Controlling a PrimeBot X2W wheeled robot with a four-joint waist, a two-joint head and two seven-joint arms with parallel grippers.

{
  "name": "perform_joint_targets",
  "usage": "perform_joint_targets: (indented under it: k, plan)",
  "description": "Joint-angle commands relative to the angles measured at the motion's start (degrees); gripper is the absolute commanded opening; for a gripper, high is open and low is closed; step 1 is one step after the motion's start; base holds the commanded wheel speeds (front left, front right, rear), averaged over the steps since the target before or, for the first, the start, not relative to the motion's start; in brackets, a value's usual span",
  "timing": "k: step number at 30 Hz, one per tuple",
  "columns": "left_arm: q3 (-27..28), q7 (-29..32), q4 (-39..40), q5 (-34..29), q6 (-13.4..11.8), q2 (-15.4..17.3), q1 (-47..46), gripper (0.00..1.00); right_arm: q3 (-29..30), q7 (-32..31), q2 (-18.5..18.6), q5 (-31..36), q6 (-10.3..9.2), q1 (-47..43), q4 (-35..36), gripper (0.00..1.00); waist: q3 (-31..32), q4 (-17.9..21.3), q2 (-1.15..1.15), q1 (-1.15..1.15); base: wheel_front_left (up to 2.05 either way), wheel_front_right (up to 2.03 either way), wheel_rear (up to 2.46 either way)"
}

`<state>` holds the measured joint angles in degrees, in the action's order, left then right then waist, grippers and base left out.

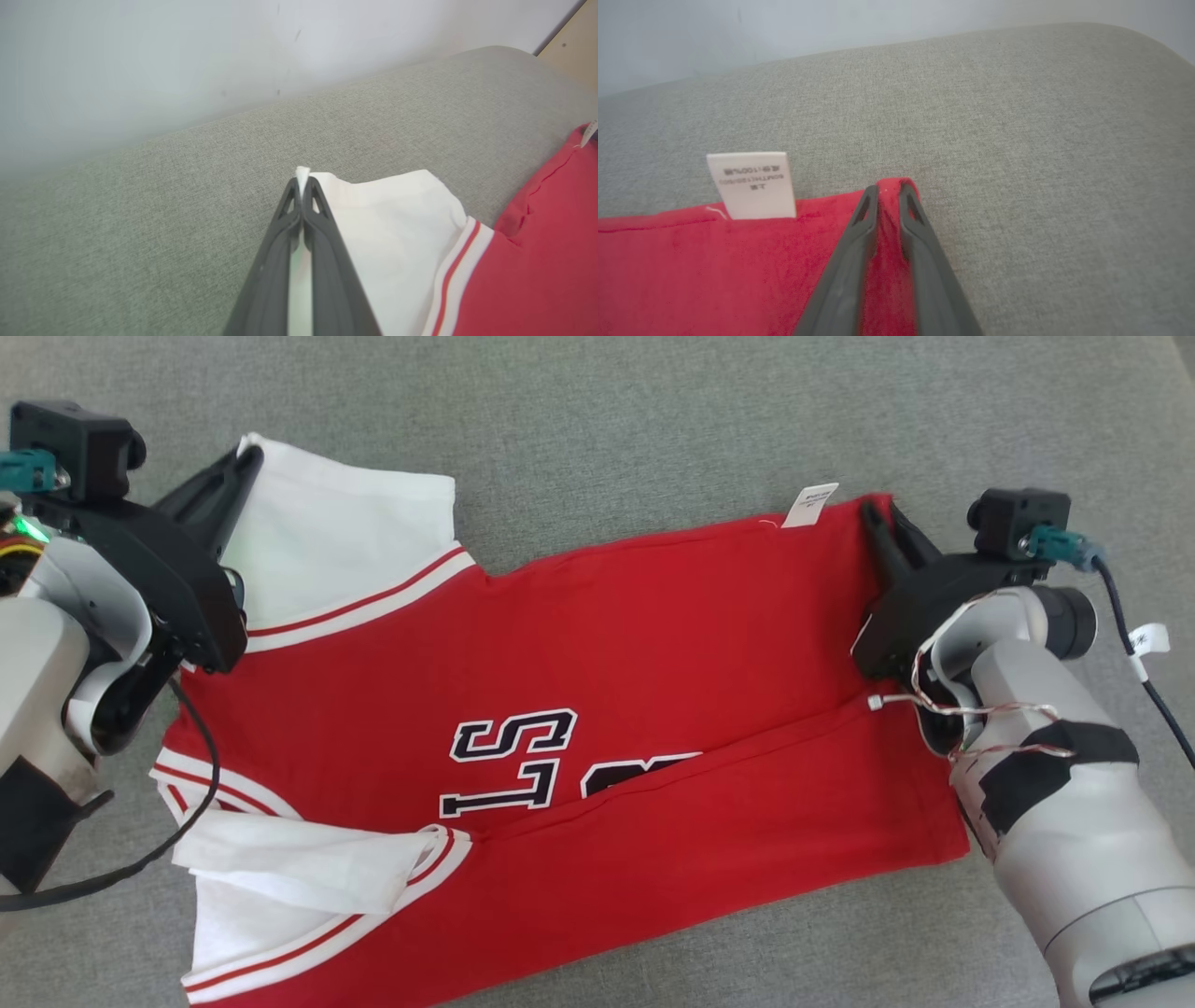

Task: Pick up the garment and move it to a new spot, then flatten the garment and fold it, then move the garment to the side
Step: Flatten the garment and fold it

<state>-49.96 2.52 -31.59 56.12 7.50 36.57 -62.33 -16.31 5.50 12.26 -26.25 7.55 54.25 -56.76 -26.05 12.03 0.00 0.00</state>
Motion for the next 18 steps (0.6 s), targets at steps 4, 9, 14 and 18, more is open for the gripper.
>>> perform_joint_targets:
  k: [4,9,14,18]
  plan:
    - [-1.0,-1.3,-0.1,0.9,-0.1,0.5,-1.4,0.00,-0.8,1.4,0.8,-1.5,-0.14,1.6,-0.8,0.00,-0.5,-0.6,0.00,0.00,0.00,0.00,0.00]
    - [-1.4,-4.2,-1.1,1.9,-0.1,0.5,-1.5,0.00,-1.7,3.7,1.2,-2.3,-0.14,2.2,-2.4,0.00,0.8,-1.0,0.00,0.00,0.00,0.00,0.00]
    - [-2.1,-7.7,-0.3,3.0,-0.1,0.4,1.4,0.00,-3.4,5.9,1.7,-3.8,-0.14,-0.4,-2.9,0.00,3.6,-1.6,0.00,0.00,0.00,0.00,0.00]
    - [-1.9,-11.5,2.4,3.1,-0.3,1.5,5.0,0.00,-4.7,7.3,2.3,-5.4,-0.14,-2.9,-1.6,0.00,5.4,-2.0,0.00,0.00,0.00,0.00,0.00]
